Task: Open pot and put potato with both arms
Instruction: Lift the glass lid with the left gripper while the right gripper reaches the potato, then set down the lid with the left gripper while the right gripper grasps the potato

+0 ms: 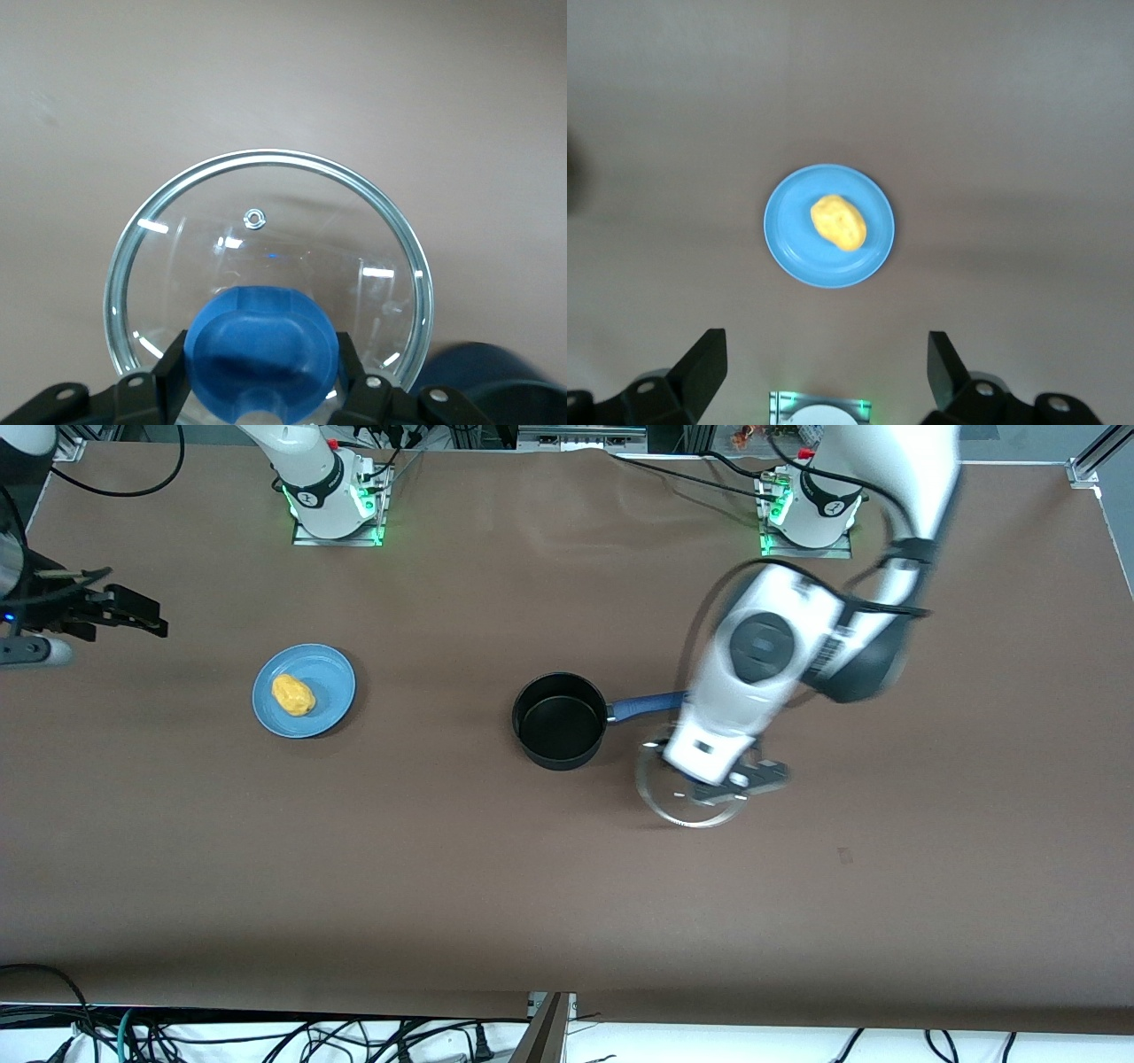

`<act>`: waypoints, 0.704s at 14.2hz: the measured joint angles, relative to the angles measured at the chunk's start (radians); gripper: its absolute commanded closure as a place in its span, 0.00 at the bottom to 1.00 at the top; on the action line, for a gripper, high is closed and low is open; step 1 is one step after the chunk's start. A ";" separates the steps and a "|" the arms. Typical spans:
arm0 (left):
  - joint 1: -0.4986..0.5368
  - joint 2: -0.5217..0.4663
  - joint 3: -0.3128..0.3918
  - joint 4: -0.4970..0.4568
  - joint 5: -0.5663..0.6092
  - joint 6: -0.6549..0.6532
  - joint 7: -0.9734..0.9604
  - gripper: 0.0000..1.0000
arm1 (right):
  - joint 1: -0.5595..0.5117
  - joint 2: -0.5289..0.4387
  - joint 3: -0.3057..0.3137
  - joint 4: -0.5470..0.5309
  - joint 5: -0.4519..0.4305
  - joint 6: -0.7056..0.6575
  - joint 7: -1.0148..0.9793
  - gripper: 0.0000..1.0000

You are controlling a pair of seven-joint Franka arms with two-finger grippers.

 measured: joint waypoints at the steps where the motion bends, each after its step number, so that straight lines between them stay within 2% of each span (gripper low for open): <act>1: 0.052 -0.012 0.003 -0.028 0.000 0.000 0.082 0.45 | 0.001 0.018 0.002 -0.018 -0.002 0.002 -0.032 0.00; 3: 0.150 -0.020 0.006 -0.076 0.000 0.003 0.234 0.46 | 0.005 0.045 0.004 -0.074 -0.012 0.048 -0.106 0.00; 5: 0.239 -0.020 0.008 -0.115 0.000 0.017 0.385 0.47 | 0.007 0.048 0.013 -0.165 -0.036 0.163 -0.187 0.00; 8: 0.339 -0.021 0.016 -0.202 -0.015 0.113 0.554 0.47 | 0.011 0.032 0.050 -0.349 -0.068 0.403 -0.220 0.00; 10: 0.369 -0.020 0.055 -0.293 -0.071 0.223 0.680 0.47 | 0.014 0.026 0.066 -0.484 -0.090 0.595 -0.239 0.00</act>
